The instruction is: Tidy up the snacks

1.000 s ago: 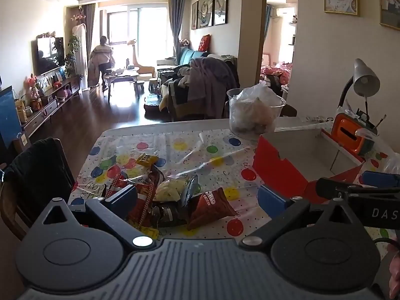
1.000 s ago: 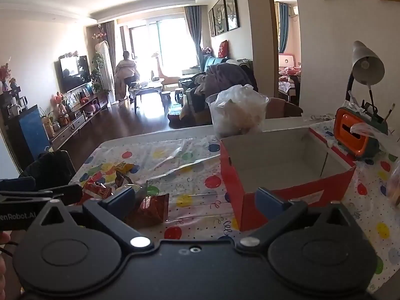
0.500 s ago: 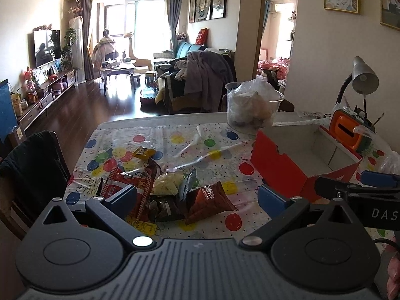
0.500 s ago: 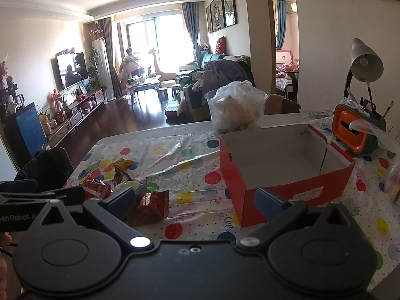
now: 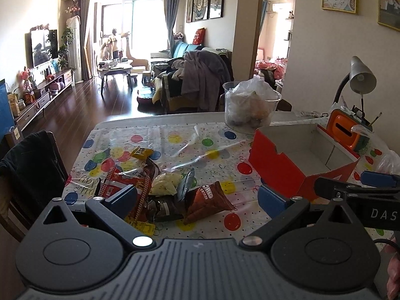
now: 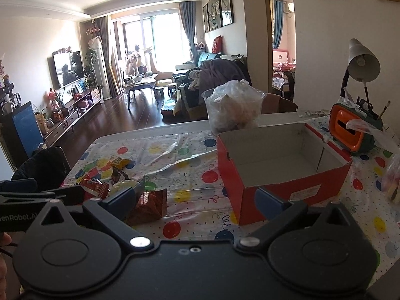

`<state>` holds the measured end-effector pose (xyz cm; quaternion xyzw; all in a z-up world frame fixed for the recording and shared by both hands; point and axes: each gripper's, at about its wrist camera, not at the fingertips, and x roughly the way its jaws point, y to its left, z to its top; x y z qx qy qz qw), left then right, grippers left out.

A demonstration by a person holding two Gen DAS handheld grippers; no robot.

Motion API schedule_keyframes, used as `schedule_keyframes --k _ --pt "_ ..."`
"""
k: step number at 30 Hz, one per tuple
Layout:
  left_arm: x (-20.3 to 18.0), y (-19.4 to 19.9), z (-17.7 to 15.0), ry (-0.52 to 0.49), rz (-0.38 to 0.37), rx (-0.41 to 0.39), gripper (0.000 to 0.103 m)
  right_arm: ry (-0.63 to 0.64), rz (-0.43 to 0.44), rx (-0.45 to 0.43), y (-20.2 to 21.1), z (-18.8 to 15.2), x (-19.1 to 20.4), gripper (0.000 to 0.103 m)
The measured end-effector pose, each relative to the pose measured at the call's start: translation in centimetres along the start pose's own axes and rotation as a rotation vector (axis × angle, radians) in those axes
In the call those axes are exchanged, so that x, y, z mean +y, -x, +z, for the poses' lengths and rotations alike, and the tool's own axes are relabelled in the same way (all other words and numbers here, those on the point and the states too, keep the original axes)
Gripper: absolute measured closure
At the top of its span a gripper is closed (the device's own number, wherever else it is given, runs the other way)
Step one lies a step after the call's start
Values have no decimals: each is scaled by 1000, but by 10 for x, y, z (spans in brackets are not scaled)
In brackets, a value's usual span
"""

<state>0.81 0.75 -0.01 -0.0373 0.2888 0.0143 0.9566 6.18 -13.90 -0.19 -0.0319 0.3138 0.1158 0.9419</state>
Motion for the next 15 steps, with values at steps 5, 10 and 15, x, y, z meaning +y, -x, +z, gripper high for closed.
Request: schedule_keyframes --k 5,10,15 --pt "1 0 0 -1 -1 0 0 4 0 -2 0 0 1 1" --pt "1 -1 0 -5 -3 -1 0 4 -3 3 1 0 3 1" --pt "3 0 -1 -10 -8 -2 0 6 -9 4 0 1 4 1"
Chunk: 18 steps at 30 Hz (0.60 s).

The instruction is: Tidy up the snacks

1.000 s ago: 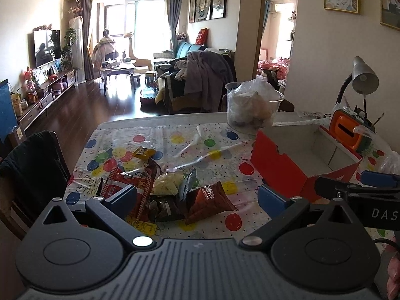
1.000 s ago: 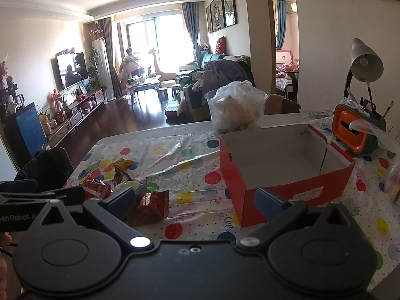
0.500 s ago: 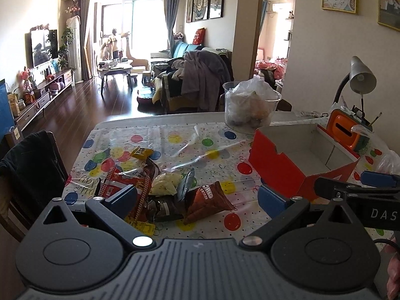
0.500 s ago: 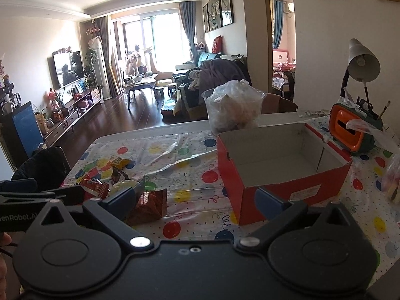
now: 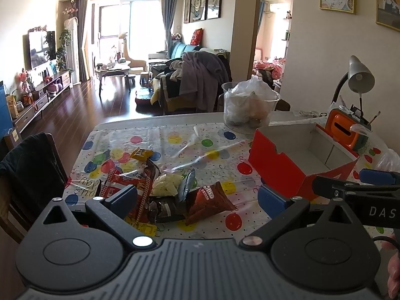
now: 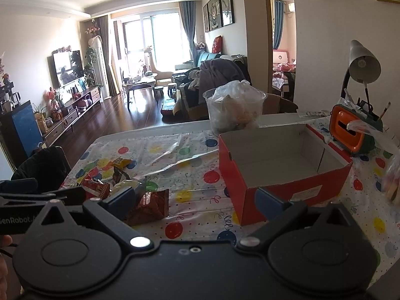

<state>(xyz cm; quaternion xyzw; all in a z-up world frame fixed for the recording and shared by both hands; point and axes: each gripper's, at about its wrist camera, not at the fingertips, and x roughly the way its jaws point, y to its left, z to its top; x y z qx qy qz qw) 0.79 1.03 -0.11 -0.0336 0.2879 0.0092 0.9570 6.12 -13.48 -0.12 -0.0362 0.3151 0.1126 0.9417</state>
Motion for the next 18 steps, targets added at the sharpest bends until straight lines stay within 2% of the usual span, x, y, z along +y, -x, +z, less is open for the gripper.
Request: schedule_keyframes --k 8,18 --pt "2 1 1 -3 -1 1 0 25 -10 -7 1 2 9 1" --pt "16 -14 6 38 42 14 0 82 45 13 -26 9 17 1"
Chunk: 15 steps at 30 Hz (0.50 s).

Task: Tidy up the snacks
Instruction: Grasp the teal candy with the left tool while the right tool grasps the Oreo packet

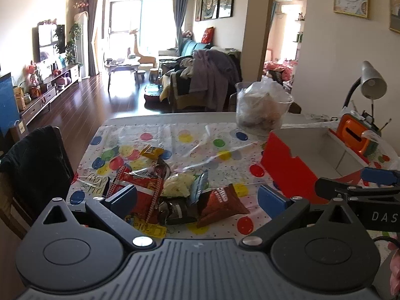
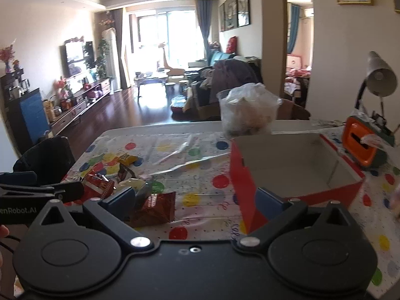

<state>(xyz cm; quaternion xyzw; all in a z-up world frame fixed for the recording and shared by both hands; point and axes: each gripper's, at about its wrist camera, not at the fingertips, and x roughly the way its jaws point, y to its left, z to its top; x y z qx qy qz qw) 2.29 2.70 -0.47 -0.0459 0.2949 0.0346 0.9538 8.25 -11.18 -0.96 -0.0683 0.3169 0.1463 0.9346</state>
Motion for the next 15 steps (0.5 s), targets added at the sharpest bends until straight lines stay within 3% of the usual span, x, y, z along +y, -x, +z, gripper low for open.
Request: schedule_keyframes --k 6,15 --pt "11 -20 6 24 51 20 0 89 131 60 -42 5 4 2" --pt "37 -58 -10 68 118 157 0 364 336 179 -100 -17 23 9"
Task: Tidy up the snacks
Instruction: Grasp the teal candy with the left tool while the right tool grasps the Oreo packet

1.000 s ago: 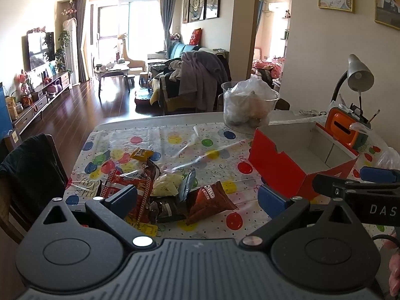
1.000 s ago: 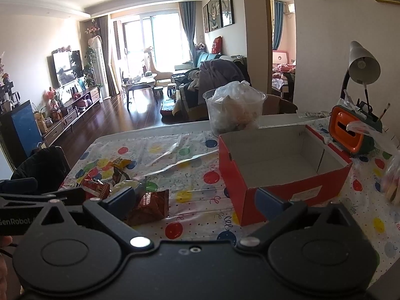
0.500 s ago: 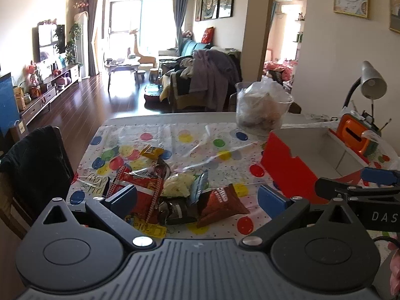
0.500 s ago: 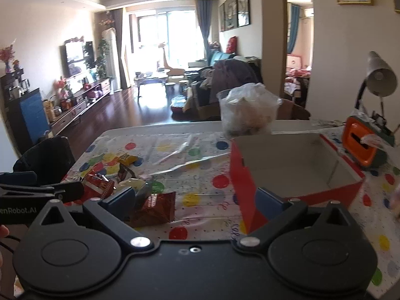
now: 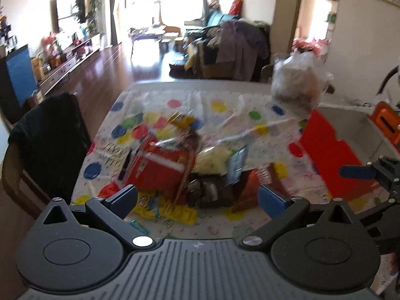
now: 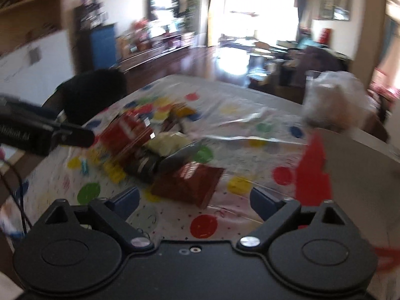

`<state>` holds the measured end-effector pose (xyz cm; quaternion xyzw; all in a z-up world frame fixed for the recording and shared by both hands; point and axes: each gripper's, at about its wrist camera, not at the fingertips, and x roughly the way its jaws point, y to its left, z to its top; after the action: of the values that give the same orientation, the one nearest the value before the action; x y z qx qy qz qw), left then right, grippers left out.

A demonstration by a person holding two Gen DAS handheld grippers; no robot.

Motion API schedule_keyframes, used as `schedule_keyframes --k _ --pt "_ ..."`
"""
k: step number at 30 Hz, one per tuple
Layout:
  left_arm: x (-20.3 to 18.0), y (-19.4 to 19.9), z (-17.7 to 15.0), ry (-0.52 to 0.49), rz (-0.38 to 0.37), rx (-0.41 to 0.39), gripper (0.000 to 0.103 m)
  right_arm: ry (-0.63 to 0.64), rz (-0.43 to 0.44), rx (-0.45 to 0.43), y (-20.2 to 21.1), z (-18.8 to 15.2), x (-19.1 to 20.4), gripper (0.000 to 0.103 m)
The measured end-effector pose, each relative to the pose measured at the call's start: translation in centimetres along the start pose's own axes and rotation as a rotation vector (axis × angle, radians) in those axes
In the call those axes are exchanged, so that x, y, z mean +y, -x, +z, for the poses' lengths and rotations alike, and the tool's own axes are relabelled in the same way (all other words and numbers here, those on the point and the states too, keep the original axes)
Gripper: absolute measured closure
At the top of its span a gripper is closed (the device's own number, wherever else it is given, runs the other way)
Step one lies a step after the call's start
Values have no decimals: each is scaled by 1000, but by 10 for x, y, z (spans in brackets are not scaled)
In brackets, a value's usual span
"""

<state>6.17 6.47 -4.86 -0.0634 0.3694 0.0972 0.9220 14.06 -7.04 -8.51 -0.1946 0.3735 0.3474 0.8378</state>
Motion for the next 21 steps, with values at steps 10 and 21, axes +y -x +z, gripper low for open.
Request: schedule_keyframes --k 10,21 --pt "51 -49 7 99 37 116 4 344 143 56 -64 26 9 15" --pt "111 -87 -6 429 65 289 23 525 231 174 -115 33 15 23"
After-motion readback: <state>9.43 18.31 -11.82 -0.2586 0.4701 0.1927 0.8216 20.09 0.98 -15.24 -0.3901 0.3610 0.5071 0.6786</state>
